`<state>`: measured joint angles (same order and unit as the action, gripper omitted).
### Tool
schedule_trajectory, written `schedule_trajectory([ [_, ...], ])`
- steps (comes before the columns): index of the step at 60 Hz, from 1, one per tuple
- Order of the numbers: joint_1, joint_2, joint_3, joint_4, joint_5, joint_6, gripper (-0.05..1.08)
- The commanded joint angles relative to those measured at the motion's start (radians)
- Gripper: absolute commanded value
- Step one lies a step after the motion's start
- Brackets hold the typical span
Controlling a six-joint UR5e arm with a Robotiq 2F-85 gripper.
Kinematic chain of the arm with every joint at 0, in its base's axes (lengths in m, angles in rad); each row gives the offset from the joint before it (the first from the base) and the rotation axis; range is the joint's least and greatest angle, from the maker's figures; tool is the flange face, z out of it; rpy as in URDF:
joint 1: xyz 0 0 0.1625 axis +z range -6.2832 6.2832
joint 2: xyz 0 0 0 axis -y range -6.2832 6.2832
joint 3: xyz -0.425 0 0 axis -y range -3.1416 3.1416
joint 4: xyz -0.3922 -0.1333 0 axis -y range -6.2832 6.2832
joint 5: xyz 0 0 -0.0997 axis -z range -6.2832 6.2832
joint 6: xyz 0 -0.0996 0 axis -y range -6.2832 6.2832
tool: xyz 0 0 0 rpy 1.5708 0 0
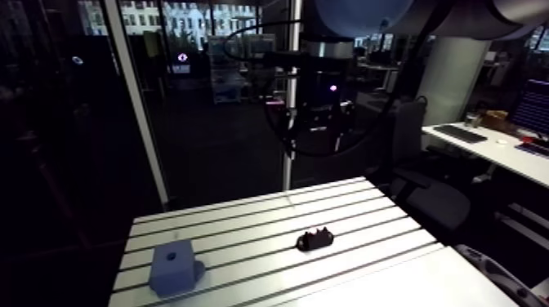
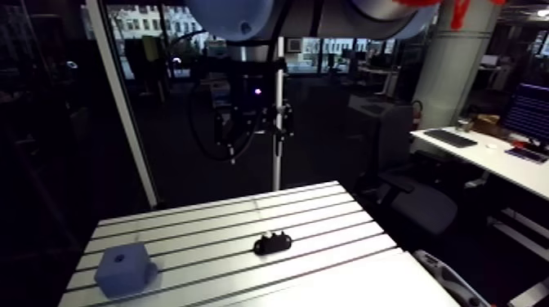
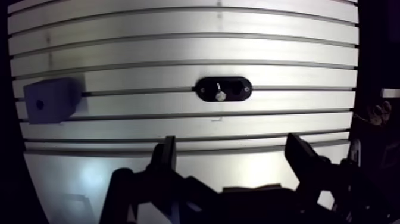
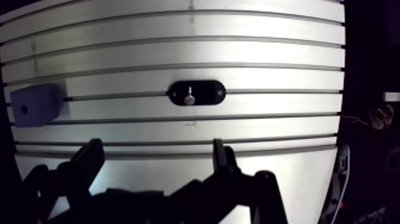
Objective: Pick up the M10 bolt and insert it into the hex recess until seated.
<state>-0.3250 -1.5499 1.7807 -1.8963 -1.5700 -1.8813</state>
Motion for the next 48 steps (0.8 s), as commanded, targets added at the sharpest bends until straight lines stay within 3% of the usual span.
schedule_trajectory([
  [1, -0.025, 0.012, 0.09, -0.125, 0.0, -0.002, 0.01],
  [25, -0.048, 0.061, 0.201, -0.299, 0.0, -0.002, 0.02],
  [48, -0.048, 0.117, 0.228, -0.371, 0.015, 0.003, 0.01],
])
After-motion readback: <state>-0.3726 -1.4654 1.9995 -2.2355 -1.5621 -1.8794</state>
